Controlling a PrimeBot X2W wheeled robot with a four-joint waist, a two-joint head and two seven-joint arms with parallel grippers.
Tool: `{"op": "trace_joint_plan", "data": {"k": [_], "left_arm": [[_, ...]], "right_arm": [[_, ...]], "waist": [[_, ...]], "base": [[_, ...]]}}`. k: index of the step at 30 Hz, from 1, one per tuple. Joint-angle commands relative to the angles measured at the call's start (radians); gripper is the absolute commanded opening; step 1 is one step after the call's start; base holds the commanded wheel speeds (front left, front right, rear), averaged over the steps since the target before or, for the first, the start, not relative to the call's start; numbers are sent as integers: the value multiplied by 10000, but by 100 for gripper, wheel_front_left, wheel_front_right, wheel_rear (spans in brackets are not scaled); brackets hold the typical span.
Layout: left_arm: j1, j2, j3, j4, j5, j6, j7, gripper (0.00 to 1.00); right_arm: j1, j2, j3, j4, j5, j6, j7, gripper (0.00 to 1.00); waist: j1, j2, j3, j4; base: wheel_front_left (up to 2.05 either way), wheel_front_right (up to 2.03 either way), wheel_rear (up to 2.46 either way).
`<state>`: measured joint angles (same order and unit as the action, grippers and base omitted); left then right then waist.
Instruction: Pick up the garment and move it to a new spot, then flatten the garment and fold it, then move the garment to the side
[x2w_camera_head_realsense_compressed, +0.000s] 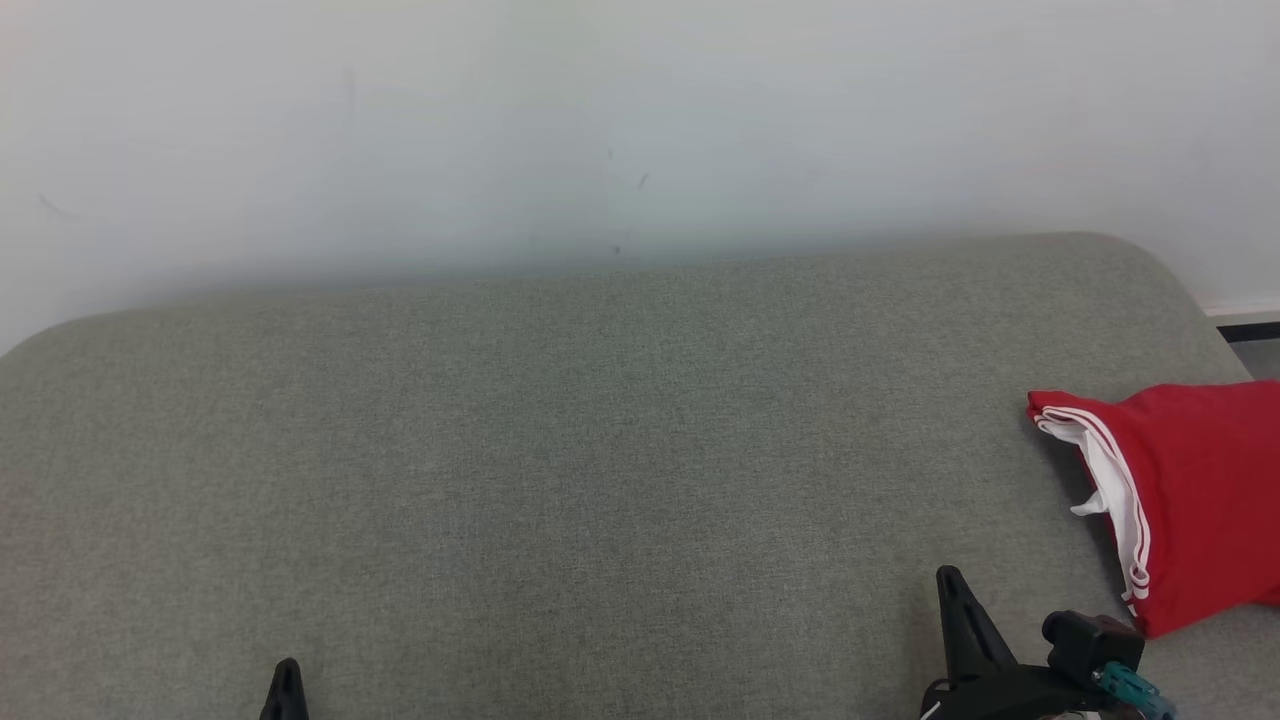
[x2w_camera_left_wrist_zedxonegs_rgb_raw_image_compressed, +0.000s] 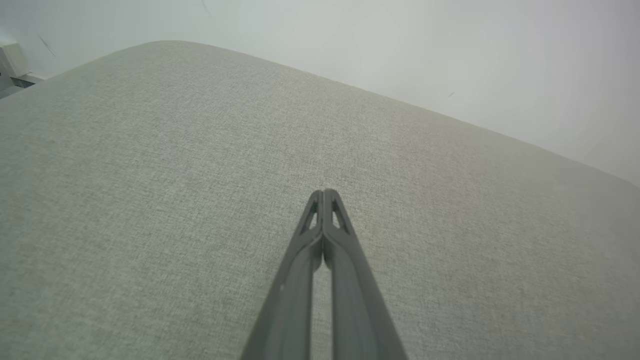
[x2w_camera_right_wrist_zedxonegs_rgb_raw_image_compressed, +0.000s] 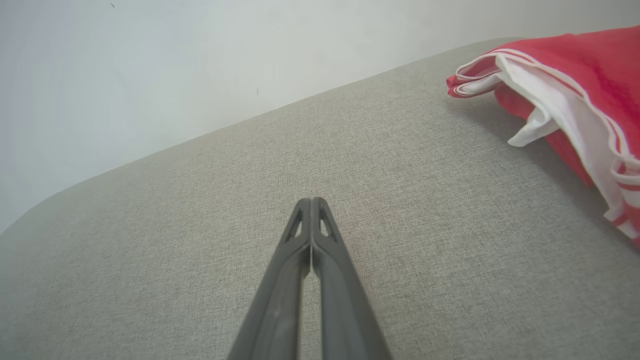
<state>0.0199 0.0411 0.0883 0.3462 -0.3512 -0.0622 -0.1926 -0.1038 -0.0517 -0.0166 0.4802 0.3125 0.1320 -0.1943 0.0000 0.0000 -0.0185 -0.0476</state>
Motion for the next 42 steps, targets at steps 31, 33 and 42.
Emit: {"op": "trace_joint_plan", "data": {"k": [31, 33, 42], "left_arm": [[-651, 80, 88, -551, -5001, -293, 1168, 0], [-680, 82, 94, -568, -5247, -310, 1232, 0], [-785, 87, 123, -648, -6376, -365, 1517, 0]], "right_arm": [[-133, 9, -373, -1086, 5141, -8, 1176, 0], [-132, 9, -395, -1131, 5413, -9, 1244, 0], [-126, 11, -485, -1327, 6563, -10, 1526, 0]], "waist": [[0, 0, 59, 129], [0, 0, 63, 138], [0, 0, 80, 176]], "base": [[0, 0, 0], [0, 0, 0], [0, 0, 0]]}}
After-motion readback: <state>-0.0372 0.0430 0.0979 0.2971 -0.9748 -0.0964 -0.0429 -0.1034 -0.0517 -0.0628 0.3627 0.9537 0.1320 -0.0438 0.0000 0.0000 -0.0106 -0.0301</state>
